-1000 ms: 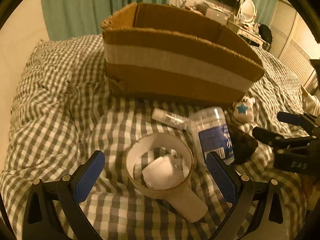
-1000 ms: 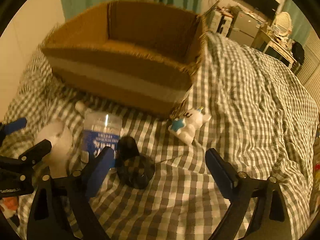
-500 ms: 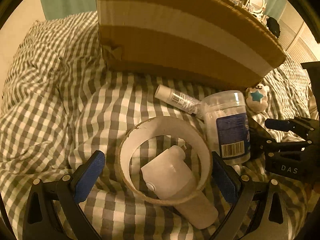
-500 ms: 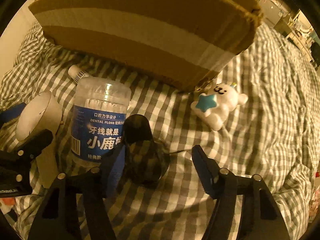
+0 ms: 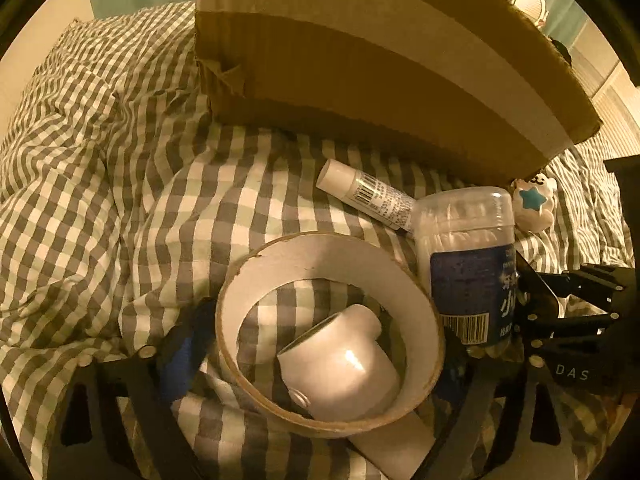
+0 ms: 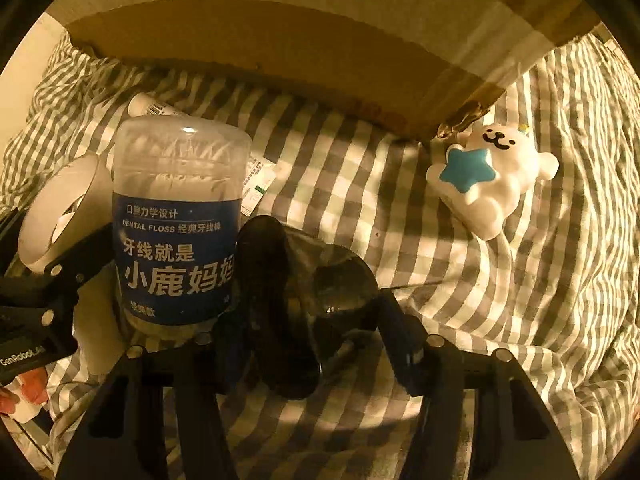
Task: Organize objects
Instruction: 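Grasp the white tape roll with the left gripper while the right gripper grasps the black object, then carry the tape roll and black object into the box while both grippers open, then lift both grippers out of the box and back toward the items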
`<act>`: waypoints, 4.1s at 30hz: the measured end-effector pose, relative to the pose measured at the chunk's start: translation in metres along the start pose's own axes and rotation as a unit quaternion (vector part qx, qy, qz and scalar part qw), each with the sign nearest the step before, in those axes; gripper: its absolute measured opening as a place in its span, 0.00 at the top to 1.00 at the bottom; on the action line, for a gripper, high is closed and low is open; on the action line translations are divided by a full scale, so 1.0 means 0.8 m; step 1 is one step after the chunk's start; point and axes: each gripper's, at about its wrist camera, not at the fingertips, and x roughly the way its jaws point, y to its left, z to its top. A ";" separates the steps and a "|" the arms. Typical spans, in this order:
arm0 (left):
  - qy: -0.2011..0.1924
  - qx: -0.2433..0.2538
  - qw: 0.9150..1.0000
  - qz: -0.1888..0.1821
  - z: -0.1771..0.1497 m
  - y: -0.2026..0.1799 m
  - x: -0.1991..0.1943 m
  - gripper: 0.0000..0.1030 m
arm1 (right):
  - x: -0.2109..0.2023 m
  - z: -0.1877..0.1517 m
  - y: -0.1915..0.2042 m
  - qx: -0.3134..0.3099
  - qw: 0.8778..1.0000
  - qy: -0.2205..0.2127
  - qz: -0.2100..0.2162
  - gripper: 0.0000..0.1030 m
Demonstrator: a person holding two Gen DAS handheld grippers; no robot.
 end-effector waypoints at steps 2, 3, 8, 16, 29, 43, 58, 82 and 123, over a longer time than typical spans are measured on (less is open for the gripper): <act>0.003 -0.004 1.000 -0.001 -0.002 0.001 -0.003 0.18 | -0.009 -0.007 0.001 0.001 1.000 -0.015 -0.017 0.45; 0.006 -0.002 1.000 0.002 -0.004 0.000 -0.004 0.21 | -0.017 -0.013 0.004 -0.001 0.999 -0.025 -0.035 0.45; -0.007 0.032 0.999 0.031 -0.006 -0.004 -0.009 0.21 | -0.042 -0.032 0.011 -0.009 0.997 -0.057 -0.057 0.45; -0.031 0.048 0.997 0.044 -0.001 -0.011 -0.035 0.21 | -0.067 -0.058 0.005 -0.004 0.993 -0.101 -0.062 0.45; -0.081 0.075 0.994 0.018 -0.014 -0.044 -0.112 0.21 | -0.149 -0.032 0.032 -0.022 0.975 -0.194 -0.104 0.45; -0.174 0.122 0.977 -0.014 0.070 -0.070 -0.213 0.21 | -0.260 -0.017 0.028 -0.026 0.959 -0.275 -0.064 0.45; -0.284 0.131 0.949 -0.042 0.229 -0.100 -0.274 0.21 | -0.383 0.102 0.004 0.002 0.918 -0.391 -0.070 0.45; -0.183 0.168 0.968 0.043 0.346 -0.144 -0.036 0.21 | -0.188 0.252 -0.088 0.046 0.950 -0.310 0.006 0.45; -0.168 0.158 0.972 0.039 0.320 -0.143 -0.090 0.05 | -0.254 0.214 -0.115 0.143 0.939 -0.312 0.007 0.25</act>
